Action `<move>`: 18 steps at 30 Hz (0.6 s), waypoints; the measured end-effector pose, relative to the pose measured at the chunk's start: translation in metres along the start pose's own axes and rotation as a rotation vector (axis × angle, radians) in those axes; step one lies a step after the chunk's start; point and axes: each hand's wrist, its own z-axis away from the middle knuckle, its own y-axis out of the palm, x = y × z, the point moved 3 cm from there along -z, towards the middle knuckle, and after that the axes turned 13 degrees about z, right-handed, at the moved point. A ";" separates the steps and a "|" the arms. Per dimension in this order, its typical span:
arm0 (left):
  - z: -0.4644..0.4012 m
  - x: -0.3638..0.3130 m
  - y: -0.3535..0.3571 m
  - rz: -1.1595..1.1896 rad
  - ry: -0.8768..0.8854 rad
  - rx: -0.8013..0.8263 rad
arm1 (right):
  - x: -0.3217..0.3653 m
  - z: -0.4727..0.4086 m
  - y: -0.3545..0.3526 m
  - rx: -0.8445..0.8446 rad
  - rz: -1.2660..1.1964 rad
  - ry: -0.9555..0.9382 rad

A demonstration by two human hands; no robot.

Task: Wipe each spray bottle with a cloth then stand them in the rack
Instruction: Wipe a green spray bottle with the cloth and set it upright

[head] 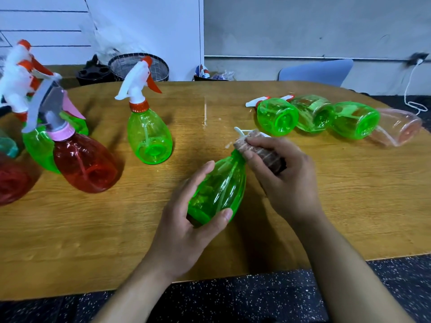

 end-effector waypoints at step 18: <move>-0.001 0.001 0.000 0.021 0.025 -0.030 | -0.018 -0.001 -0.011 -0.099 0.179 0.113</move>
